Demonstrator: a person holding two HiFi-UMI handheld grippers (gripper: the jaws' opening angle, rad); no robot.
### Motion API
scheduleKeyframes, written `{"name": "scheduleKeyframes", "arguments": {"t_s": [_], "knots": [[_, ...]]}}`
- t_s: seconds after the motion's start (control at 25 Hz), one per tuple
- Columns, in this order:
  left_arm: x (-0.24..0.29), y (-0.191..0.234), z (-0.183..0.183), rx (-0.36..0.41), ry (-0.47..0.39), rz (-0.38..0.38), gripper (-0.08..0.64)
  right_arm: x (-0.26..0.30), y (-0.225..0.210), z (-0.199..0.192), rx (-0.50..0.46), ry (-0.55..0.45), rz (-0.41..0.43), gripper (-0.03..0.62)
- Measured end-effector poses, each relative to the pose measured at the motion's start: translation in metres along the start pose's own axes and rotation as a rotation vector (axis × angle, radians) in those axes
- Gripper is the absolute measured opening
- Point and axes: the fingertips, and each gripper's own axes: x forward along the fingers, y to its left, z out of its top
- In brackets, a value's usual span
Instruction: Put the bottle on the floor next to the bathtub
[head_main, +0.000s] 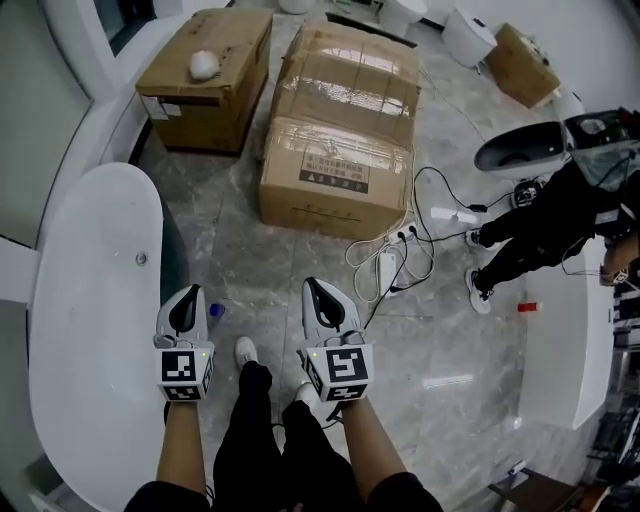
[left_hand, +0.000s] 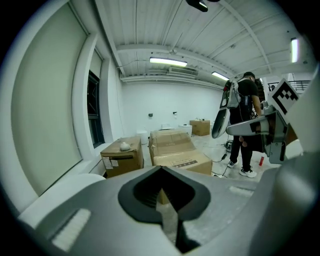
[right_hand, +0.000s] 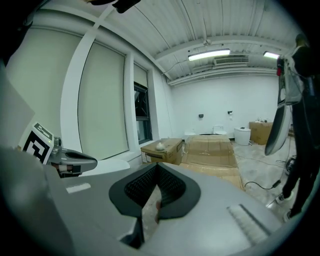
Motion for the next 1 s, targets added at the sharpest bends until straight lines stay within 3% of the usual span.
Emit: {"name": "scheduleKeyframes", "arguments": {"t_s": [0.32, 0.64, 1.0], "knots": [[-0.034, -0.012, 0.04, -0.007, -0.045, 0.034, 0.0, -0.033, 0.007, 0.02, 0.014, -0.018, 0.008, 0.026], [-0.059, -0.028, 0.071, 0.01, -0.099, 0.051, 0.0, -0.06, 0.009, 0.058, -0.116, -0.094, 0.026, 0.026], [-0.106, -0.045, 0.091, 0.018, -0.144, 0.064, 0.0, -0.099, 0.008, 0.079, -0.103, -0.156, 0.024, 0.026]]}}
